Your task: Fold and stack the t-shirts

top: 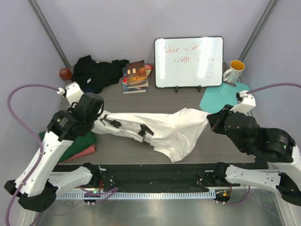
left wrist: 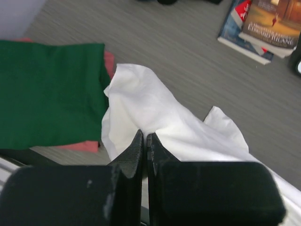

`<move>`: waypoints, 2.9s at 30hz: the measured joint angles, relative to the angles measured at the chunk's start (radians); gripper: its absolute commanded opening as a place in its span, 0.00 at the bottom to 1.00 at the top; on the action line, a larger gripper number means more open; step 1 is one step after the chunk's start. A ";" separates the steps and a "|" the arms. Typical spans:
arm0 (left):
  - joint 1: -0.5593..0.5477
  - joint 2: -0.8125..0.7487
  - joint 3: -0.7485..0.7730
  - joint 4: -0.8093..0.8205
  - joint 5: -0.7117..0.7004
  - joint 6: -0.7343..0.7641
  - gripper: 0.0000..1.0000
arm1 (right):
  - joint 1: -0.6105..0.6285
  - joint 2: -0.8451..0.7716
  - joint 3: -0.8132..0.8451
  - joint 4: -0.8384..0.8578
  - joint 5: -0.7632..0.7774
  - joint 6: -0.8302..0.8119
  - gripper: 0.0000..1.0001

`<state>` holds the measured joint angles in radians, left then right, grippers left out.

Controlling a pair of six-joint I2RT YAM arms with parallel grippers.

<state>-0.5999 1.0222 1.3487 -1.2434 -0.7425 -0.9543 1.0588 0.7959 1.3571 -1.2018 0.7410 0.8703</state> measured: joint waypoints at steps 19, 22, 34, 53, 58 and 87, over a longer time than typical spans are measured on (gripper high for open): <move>0.000 -0.073 0.236 -0.101 -0.002 0.120 0.00 | 0.002 -0.015 0.284 0.105 0.135 -0.227 0.01; 0.000 -0.074 0.221 -0.101 0.047 0.120 0.00 | 0.002 -0.012 0.305 0.125 0.127 -0.271 0.01; 0.000 -0.099 0.449 -0.116 0.098 0.214 0.00 | 0.002 0.077 0.527 0.182 0.098 -0.424 0.01; -0.001 0.029 -0.420 -0.014 0.528 0.127 0.00 | 0.004 0.182 0.193 0.117 -0.104 -0.251 0.01; -0.001 0.015 -0.480 -0.029 0.540 0.113 0.00 | 0.004 0.195 0.068 0.059 -0.196 -0.125 0.01; 0.183 0.881 1.019 -0.045 0.436 0.387 0.00 | -0.484 0.612 0.541 0.318 -0.335 -0.612 0.01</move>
<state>-0.4168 1.9030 2.3680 -1.2888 -0.3065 -0.5674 0.5747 1.4075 1.8984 -0.8841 0.4065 0.2581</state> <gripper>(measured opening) 0.010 0.039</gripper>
